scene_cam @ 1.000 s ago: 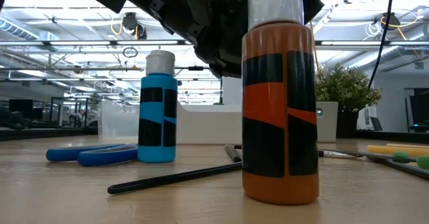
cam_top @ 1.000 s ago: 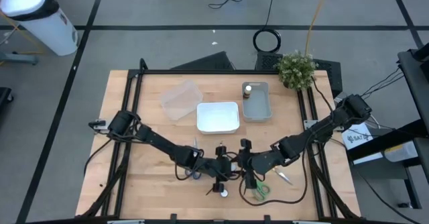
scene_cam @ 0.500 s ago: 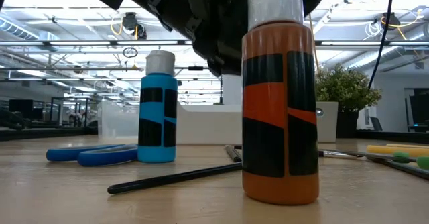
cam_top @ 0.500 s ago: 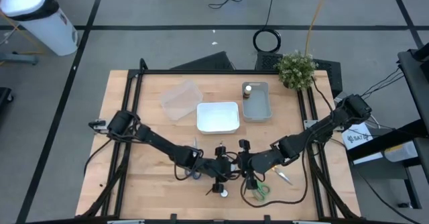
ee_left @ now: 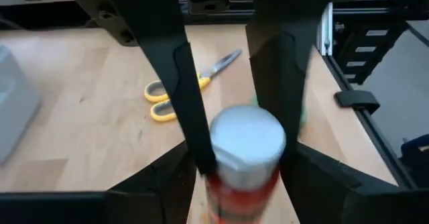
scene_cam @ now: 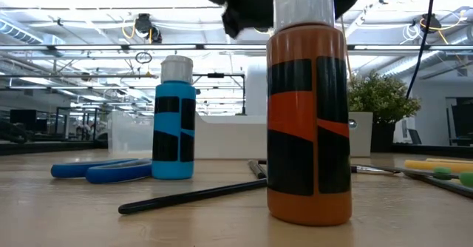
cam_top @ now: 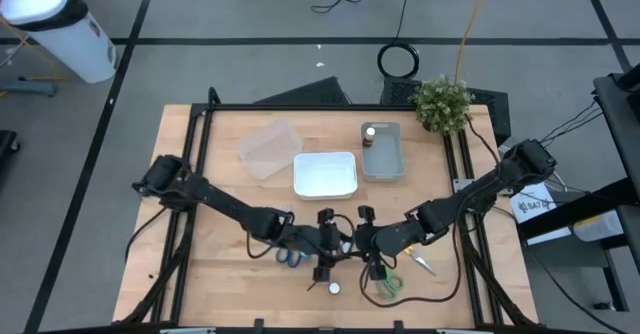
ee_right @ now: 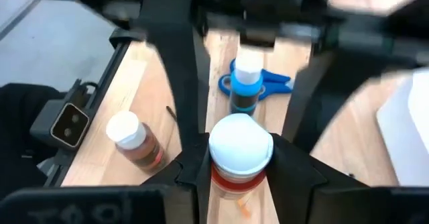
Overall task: Pick & Place Paint Supplies
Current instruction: Put the left orange paint bottle in the gray bin
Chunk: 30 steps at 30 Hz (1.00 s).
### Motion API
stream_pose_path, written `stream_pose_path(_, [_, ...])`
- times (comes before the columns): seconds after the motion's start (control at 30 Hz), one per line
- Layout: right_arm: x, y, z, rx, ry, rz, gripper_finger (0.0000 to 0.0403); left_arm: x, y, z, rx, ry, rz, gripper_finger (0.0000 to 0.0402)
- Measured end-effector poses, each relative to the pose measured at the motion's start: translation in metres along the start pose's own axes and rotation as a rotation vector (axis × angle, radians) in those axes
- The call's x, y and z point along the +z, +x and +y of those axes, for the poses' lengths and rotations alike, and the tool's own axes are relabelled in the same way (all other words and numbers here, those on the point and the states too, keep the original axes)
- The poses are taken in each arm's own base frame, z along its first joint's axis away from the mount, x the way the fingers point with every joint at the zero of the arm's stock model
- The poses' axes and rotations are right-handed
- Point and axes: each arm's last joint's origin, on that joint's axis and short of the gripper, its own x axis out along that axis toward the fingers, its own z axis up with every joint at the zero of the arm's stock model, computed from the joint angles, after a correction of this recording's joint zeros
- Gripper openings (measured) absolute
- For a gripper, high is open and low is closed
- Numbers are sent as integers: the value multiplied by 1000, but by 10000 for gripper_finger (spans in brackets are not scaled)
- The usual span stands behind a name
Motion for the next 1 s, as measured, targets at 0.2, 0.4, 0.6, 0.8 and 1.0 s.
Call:
stream_pose_path(0.2, [-4,-12,-3,-82,1,47,104,20,-30,1,-9,-32,2,212])
stream_pose_path(0.4, [-7,-22,-5,-147,27,67,104,28,-47,-6,-11,3,-21,216])
stream_pose_path(0.6, [-13,-33,-6,-165,38,58,104,24,-74,-9,43,52,-26,219])
stream_pose_path(0.8, [-24,-51,-16,-199,85,27,104,-7,-120,3,238,53,-88,212])
stream_pose_path(1.0, [-30,-68,-34,-323,167,-40,104,-34,-157,31,309,-44,-238,219])
